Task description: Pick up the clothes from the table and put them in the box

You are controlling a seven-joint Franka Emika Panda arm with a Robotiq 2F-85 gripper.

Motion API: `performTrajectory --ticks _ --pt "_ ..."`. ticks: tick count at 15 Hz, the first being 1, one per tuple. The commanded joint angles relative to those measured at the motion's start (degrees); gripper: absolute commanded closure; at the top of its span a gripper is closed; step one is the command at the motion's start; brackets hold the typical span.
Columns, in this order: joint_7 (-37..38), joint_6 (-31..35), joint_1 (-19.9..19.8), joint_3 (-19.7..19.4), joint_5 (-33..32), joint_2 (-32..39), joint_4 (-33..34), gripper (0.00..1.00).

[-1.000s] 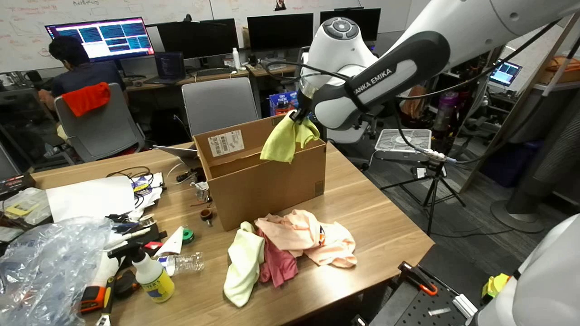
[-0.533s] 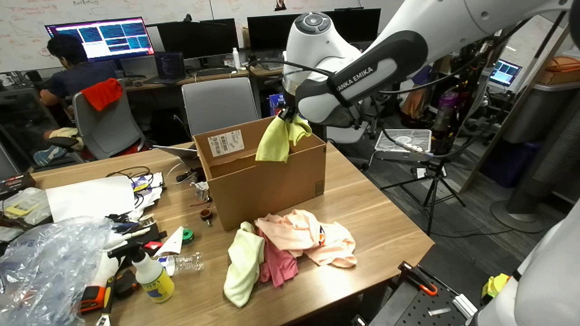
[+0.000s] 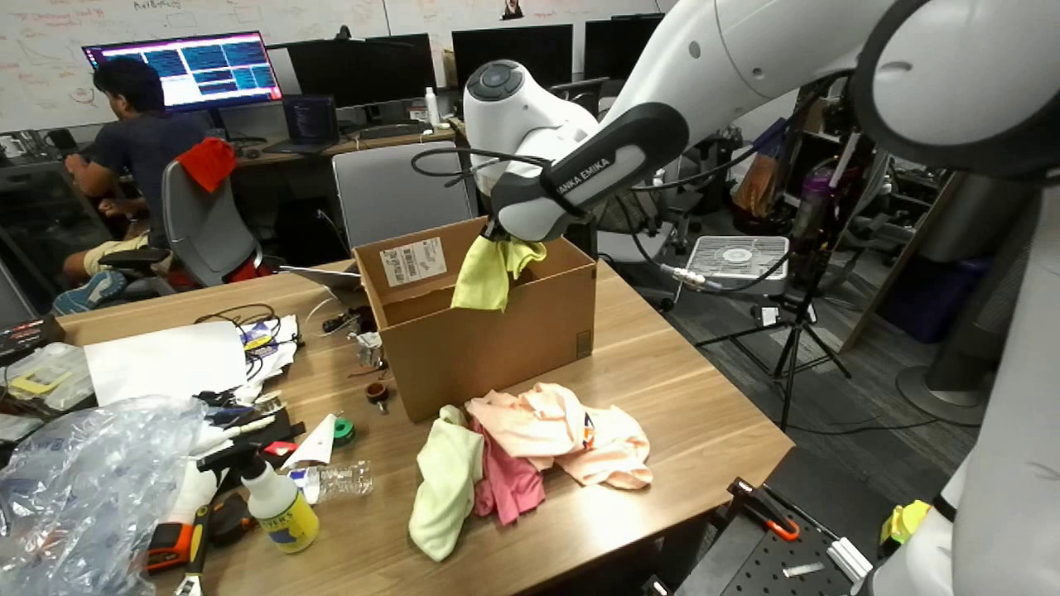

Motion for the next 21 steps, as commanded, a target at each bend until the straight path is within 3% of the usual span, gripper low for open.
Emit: performTrajectory --ticks 1,7,8,13,17,21 --pt "2.92 -4.31 2.51 -2.27 -2.45 6.75 8.68 0.95" --pt "4.0 -11.49 2.47 -4.22 0.15 13.86 16.18 0.95" --pt "3.8 -12.12 2.44 -4.4 0.3 14.5 16.79 0.7" --pt "2.54 -13.43 2.2 -4.14 1.85 14.18 16.58 0.35" --pt "2.62 -12.21 2.0 -4.01 3.39 10.62 11.7 0.04" --pt "3.99 -11.52 1.97 -4.48 3.13 4.39 3.65 0.0"
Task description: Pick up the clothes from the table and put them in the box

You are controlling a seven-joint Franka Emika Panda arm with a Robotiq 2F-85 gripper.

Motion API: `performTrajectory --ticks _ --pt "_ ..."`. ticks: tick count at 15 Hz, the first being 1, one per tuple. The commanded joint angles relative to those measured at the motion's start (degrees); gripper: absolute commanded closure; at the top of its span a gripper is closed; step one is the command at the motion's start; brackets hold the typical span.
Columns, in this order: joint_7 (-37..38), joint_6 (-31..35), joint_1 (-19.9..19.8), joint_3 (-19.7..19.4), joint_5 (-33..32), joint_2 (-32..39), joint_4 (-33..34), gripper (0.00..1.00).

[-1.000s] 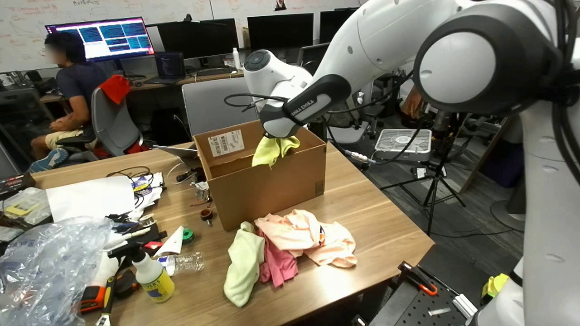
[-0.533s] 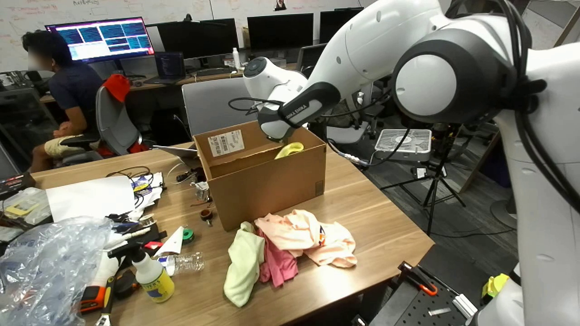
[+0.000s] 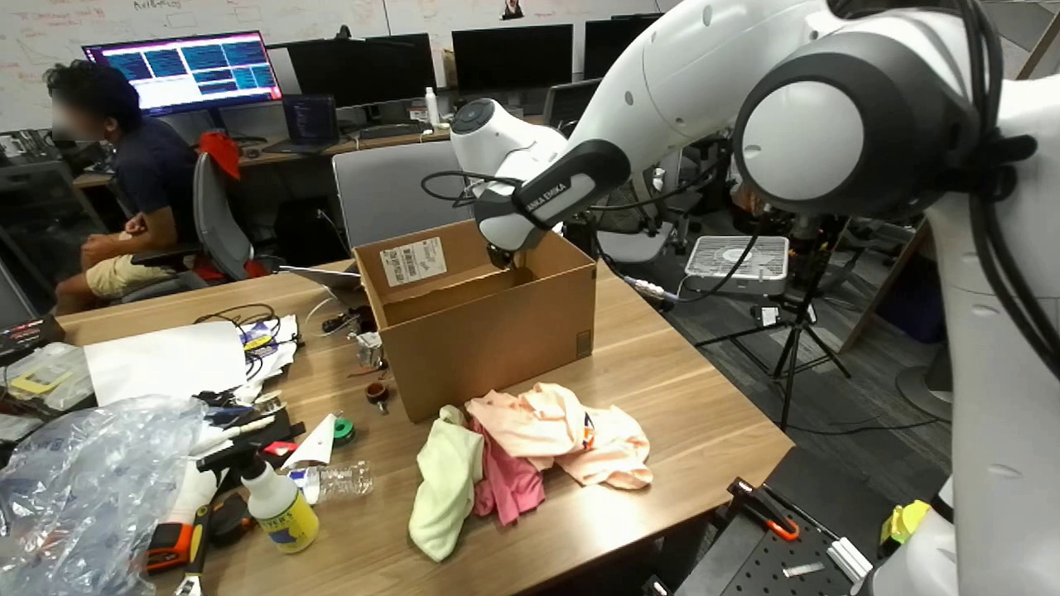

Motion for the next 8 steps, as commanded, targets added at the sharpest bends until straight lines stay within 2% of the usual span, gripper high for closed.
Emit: performTrajectory --ticks 1,8 --pt "0.02 0.58 -0.28 -0.28 0.89 -9.21 -10.43 0.0" --pt "-1.69 0.0 -3.62 0.57 6.27 -25.41 -29.64 0.0"
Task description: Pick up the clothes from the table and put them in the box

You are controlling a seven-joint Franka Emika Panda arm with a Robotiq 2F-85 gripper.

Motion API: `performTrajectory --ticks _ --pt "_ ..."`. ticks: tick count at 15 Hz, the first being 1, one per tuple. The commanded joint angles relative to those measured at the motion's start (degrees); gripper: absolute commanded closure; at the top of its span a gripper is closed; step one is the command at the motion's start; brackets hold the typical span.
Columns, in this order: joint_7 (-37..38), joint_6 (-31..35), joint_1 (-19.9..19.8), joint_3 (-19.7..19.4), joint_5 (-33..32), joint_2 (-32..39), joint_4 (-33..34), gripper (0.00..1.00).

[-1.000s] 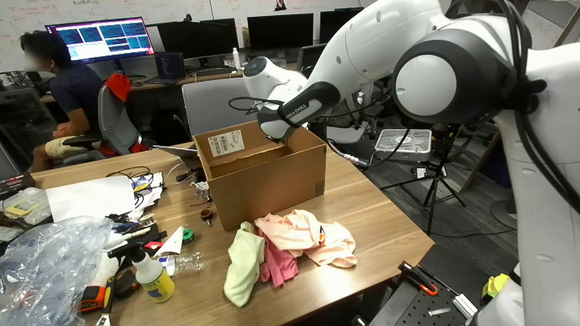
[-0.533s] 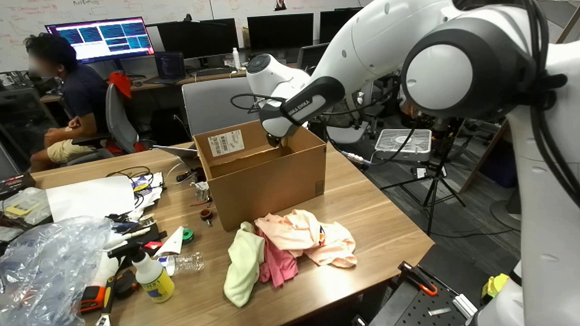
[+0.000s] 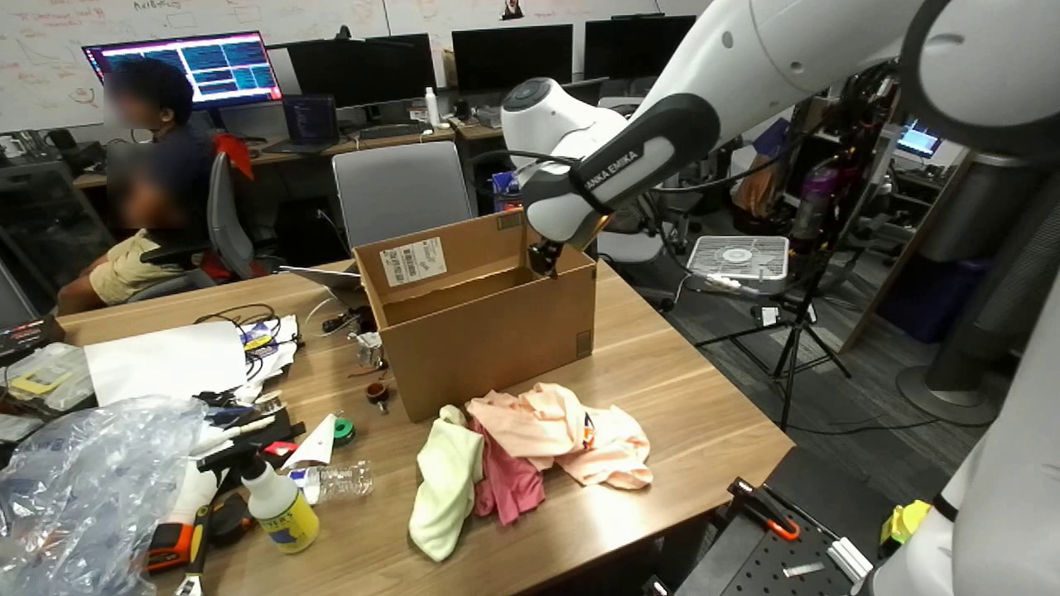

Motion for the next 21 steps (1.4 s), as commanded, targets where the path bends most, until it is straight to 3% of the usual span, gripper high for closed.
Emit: performTrajectory --ticks 1,5,9,16,21 --pt "-1.85 -0.41 -1.88 0.72 3.79 -10.51 -11.82 0.0" --pt "-4.6 -2.0 -2.97 1.18 9.74 -16.35 -19.5 0.0" --pt "-11.75 -2.92 -2.6 1.32 19.86 -18.73 -24.89 0.0" --pt "-23.3 -1.35 -1.21 2.69 33.73 -16.13 -29.02 0.0" --pt "-27.75 2.13 0.39 5.43 36.09 -12.65 -30.77 0.0"
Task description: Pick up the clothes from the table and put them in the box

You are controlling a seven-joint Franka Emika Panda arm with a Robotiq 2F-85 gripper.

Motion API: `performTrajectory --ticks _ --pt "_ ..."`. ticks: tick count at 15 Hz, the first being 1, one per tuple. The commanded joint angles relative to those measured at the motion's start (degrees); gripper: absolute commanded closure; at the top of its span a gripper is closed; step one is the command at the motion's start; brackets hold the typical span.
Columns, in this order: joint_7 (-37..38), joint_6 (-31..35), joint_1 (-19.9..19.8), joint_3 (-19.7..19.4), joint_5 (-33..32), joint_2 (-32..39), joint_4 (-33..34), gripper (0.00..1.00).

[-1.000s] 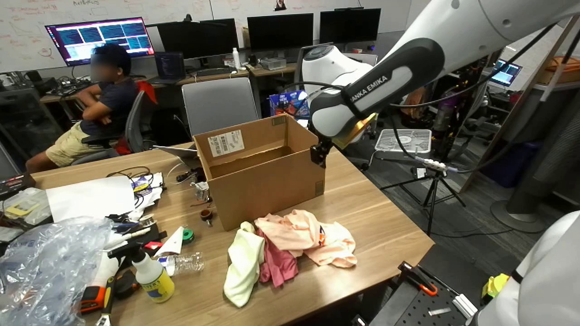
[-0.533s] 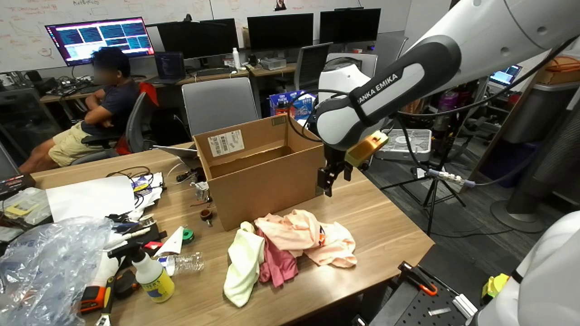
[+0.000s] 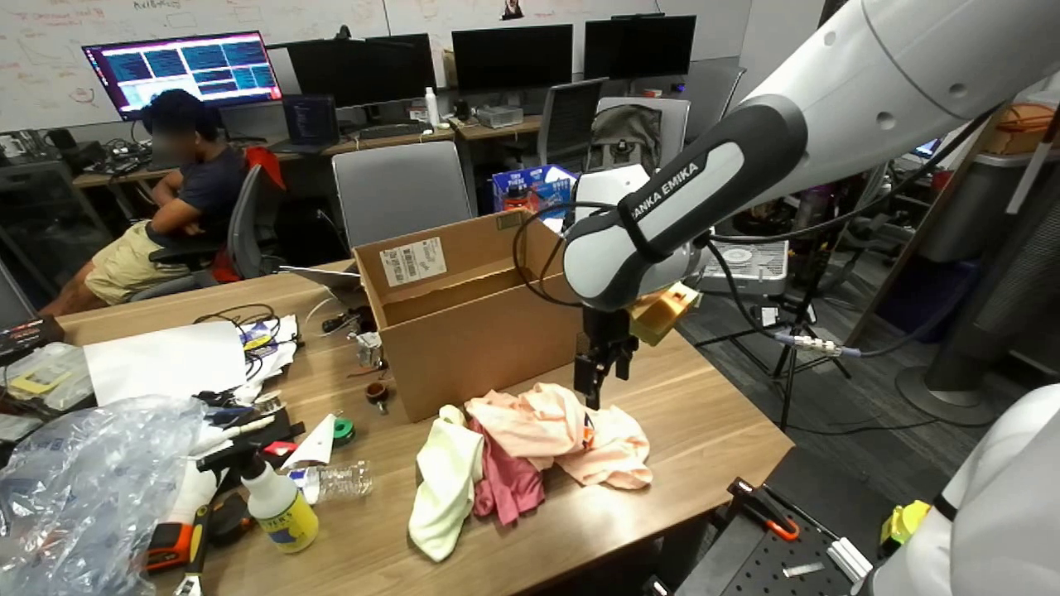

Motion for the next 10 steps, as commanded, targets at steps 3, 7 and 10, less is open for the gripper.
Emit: performTrajectory --ticks 3,7,10 --pt "-2.91 7.37 2.03 3.48 0.56 3.99 -1.98 0.0" --pt "-1.63 13.1 2.35 5.09 -1.5 8.14 -1.53 0.0" --pt "0.1 17.99 1.96 4.94 -4.73 11.08 -1.03 0.0"
